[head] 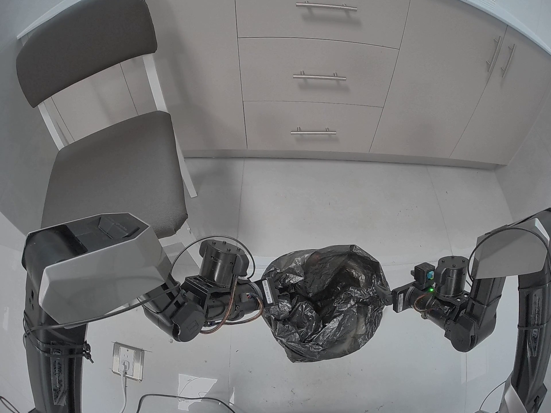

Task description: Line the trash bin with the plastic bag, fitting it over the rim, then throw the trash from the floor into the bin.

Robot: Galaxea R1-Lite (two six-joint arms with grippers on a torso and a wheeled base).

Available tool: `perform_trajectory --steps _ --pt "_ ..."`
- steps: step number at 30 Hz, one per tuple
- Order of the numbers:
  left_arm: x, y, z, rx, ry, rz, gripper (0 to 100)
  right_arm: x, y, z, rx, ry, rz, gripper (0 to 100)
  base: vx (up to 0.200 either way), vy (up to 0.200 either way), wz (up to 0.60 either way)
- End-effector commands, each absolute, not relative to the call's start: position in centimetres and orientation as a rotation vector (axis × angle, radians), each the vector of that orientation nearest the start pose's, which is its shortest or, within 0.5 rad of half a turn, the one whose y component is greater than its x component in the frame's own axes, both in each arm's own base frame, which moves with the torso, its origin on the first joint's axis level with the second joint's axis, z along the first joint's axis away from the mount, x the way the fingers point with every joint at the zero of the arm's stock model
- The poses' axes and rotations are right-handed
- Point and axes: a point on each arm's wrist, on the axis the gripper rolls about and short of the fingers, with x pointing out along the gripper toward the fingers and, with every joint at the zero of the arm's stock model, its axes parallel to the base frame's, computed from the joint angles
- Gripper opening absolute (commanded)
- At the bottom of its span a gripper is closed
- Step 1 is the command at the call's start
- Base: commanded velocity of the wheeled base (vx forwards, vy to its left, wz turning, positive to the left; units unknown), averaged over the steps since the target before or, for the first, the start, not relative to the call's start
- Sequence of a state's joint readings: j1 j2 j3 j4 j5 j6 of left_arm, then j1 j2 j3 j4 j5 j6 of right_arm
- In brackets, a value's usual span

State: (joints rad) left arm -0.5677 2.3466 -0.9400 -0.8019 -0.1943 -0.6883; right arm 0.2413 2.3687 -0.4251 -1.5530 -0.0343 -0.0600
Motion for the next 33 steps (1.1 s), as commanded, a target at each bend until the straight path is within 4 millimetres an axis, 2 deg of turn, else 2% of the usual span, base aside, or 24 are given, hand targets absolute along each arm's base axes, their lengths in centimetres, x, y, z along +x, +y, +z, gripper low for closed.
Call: perform_trajectory --steps 1,10,18,33 --pt "33.2 -21.8 -0.7 -0.519 0.837 -0.491 0 31.1 7.5 -3.0 -0.114 0.388 0.207 100 0.000 0.000 0.00" --pt "33.2 -21.8 -0.8 -0.517 0.838 -0.493 0 32.3 7.6 -5.5 -0.111 0.418 0.147 100 0.000 0.000 0.00" --pt "33.0 -22.0 -0.8 -0.513 0.842 -0.495 0 33.0 7.8 -6.0 -0.111 0.406 0.143 100 0.000 0.000 0.00" --pt "32.5 -22.3 -1.1 -0.506 0.810 -0.497 0 33.8 6.7 -6.4 -0.102 0.395 0.108 100 0.000 0.000 0.00"
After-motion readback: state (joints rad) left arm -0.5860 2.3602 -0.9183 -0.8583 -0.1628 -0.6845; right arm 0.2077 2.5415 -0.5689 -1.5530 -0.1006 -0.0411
